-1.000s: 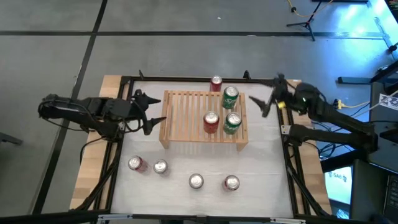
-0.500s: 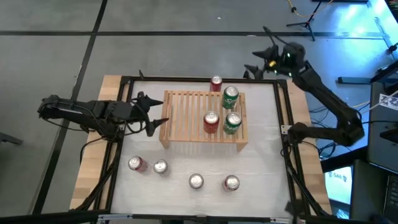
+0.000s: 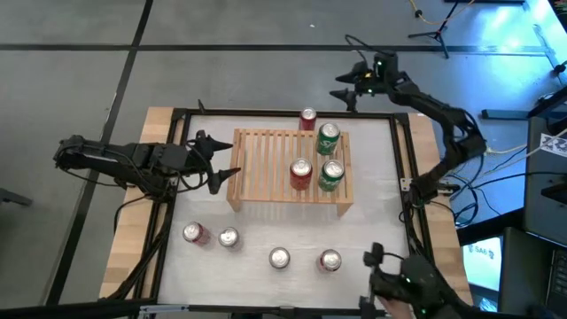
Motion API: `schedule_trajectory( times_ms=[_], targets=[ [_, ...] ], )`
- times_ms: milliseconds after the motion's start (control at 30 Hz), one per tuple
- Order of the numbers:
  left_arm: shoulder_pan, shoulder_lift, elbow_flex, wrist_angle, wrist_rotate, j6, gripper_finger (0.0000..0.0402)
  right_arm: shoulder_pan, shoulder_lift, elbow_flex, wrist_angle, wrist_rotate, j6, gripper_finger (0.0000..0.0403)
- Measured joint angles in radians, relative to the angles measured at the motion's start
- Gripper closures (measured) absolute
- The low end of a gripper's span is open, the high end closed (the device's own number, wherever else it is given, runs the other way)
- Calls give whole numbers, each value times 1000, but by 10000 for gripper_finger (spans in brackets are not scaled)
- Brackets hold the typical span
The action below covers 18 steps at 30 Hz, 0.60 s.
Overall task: Place canned beverage on shelf
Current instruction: Put the red black soda can on the shelf
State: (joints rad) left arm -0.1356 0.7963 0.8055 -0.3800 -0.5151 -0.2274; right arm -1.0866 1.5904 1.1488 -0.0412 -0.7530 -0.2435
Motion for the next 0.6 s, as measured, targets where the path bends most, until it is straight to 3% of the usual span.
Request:
schedule_trajectory(
  times_ms=[233, 467, 600],
  targets=[
    [0, 0, 0, 0, -2, 0, 29, 0, 100, 32, 21, -97, -76, 49],
    [0, 0, 0, 0, -8, -5, 29, 2, 110, 31, 27, -191, -230, 49],
    [0, 0, 0, 0, -50, -5, 29, 7, 110, 31, 73, -204, -241, 49]
  ],
)
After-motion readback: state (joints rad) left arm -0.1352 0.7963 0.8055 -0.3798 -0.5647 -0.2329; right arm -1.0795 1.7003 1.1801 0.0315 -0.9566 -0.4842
